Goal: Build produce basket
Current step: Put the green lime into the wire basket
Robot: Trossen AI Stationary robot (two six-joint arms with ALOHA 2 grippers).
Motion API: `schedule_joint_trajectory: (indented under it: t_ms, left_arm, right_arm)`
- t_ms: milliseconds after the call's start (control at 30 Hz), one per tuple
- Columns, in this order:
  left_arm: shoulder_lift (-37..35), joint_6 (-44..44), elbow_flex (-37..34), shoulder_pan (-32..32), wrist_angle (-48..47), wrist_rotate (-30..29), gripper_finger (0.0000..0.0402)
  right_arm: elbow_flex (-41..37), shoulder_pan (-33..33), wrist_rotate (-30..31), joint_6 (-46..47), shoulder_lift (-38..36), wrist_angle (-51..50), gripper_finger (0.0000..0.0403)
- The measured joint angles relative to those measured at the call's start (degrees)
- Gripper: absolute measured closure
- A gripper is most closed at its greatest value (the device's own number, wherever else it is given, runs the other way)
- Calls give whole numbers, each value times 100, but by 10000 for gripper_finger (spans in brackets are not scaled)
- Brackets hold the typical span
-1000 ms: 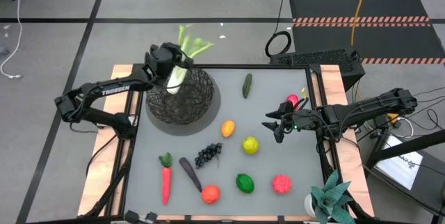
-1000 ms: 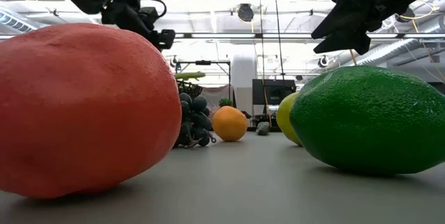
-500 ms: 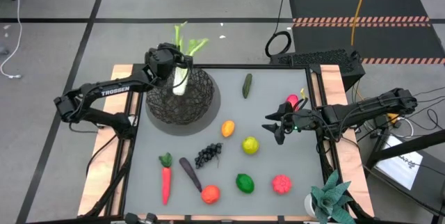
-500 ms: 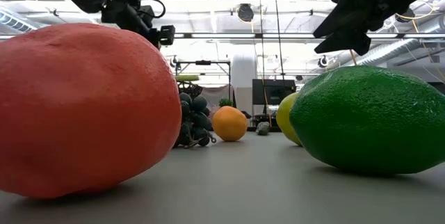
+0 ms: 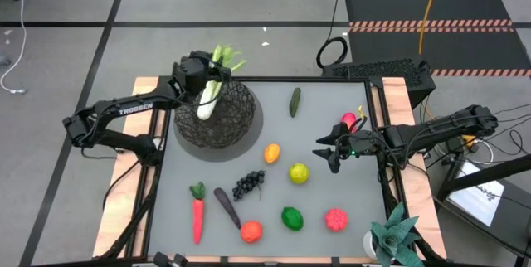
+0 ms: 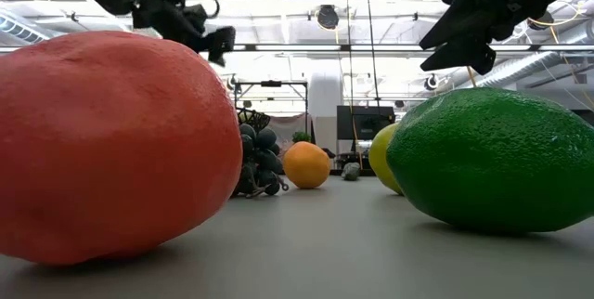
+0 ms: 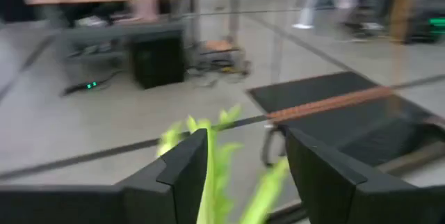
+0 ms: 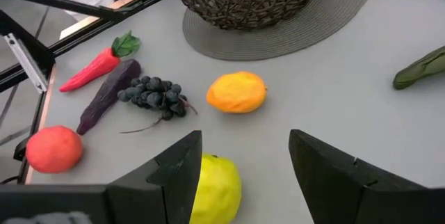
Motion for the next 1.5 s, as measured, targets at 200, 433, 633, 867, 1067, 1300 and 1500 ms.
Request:
schedule_joint_trajectory:
  t_ms: [200, 433, 633, 867, 1067, 1300, 1500]
  left_arm:
    - [-970, 286, 0, -56, -1202, 831, 198]
    - [-2020, -199, 0, -759, -3143, 1322, 223]
    - [-2167, -347, 0, -1827, -3447, 1332, 251]
    - [-2119, -431, -289, -2914, -2915, 1013, 265]
    - [-2135, -462, -348, -3435, -2924, 976, 265]
    - [-2140, -507, -348, -3976, -2903, 830, 266]
    - [-2140, -650, -348, -4429, -2905, 179, 266]
  right_arm:
    - [0, 0, -250, 82, -2, -84, 193]
    - [0, 0, -243, 0, -2, -143, 193]
    - [-2, 0, -57, 170, 82, -107, 193]
    - [-2, 171, -70, 431, 643, 698, 193]
    - [224, 716, -87, 233, 1839, 2024, 193]
    - [1531, 1722, 585, 65, 3362, 1961, 193]
    - [2904, 2584, 993, 238, 4538, 1086, 186]
